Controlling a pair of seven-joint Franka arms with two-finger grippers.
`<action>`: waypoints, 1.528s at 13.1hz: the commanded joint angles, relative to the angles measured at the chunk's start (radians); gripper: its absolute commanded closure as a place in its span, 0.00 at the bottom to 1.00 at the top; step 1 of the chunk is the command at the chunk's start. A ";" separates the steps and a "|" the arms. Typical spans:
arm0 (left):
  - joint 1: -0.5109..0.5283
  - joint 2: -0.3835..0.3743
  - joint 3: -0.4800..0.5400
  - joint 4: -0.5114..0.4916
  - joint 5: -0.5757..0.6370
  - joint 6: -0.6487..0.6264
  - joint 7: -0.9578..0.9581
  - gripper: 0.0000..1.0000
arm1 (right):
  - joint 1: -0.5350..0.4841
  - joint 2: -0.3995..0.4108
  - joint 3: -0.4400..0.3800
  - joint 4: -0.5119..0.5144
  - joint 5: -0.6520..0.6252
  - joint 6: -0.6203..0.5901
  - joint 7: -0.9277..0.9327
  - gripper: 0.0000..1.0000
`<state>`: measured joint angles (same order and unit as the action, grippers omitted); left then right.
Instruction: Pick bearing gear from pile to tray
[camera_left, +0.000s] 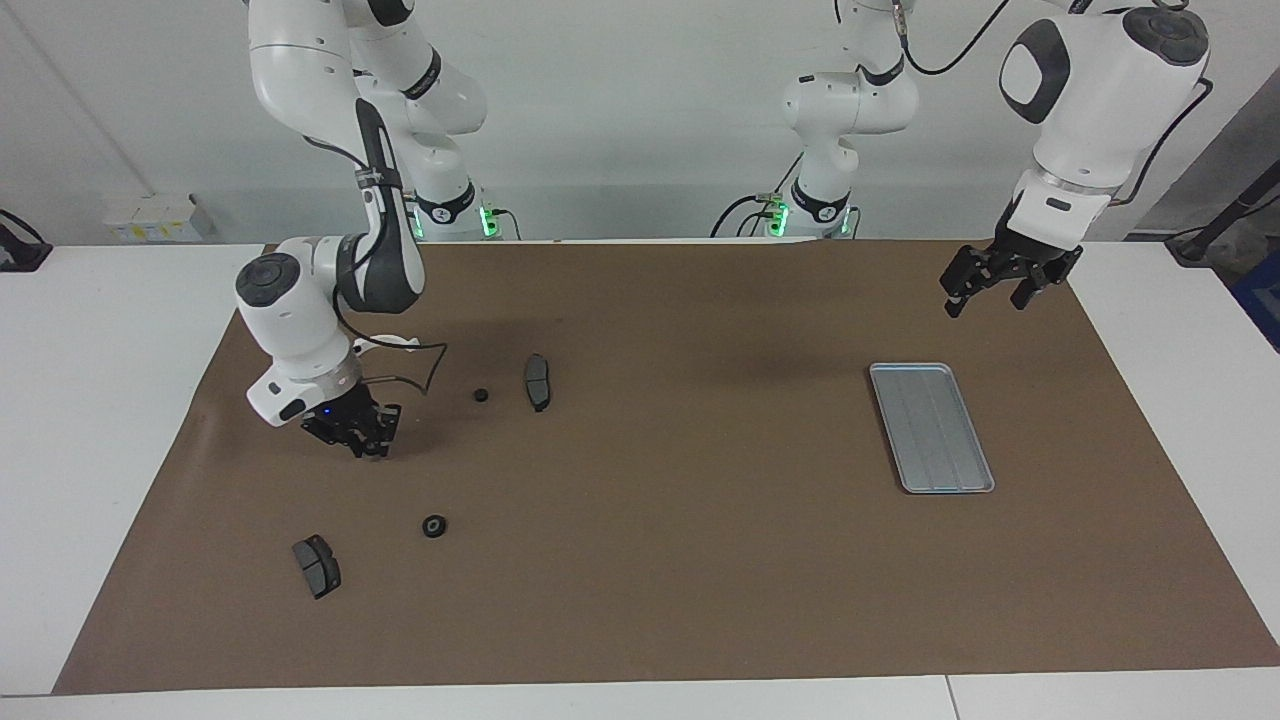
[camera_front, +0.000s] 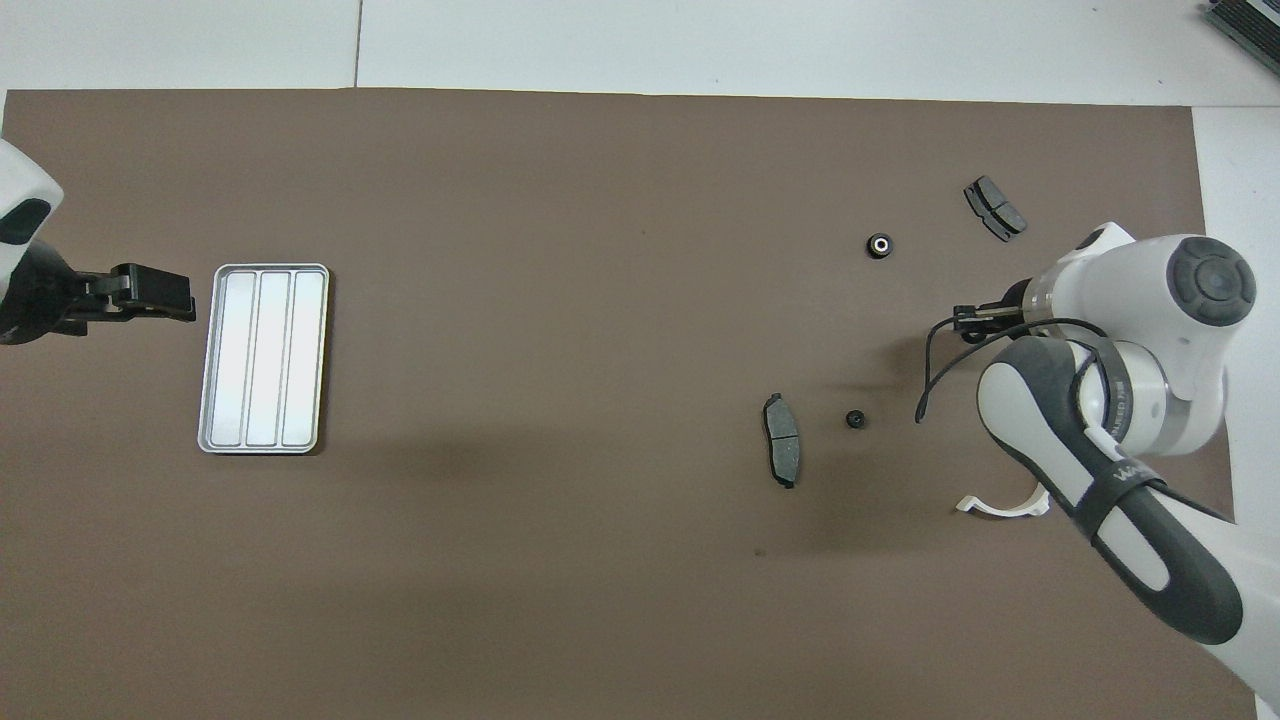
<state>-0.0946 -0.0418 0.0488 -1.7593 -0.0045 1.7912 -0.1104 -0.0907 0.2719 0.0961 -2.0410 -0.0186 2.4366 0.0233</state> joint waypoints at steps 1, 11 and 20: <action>0.001 -0.024 -0.001 -0.022 -0.009 -0.003 -0.005 0.00 | 0.101 -0.003 0.001 0.030 0.009 -0.022 0.165 1.00; 0.000 -0.024 -0.001 -0.022 -0.009 -0.004 -0.006 0.00 | 0.521 0.234 0.001 0.359 -0.073 -0.017 0.834 1.00; 0.006 -0.024 -0.001 -0.022 -0.009 0.013 0.001 0.00 | 0.651 0.311 0.001 0.400 -0.103 -0.043 0.954 0.24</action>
<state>-0.0949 -0.0423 0.0488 -1.7596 -0.0045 1.7919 -0.1104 0.5606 0.5789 0.0976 -1.6638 -0.1018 2.4275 0.9587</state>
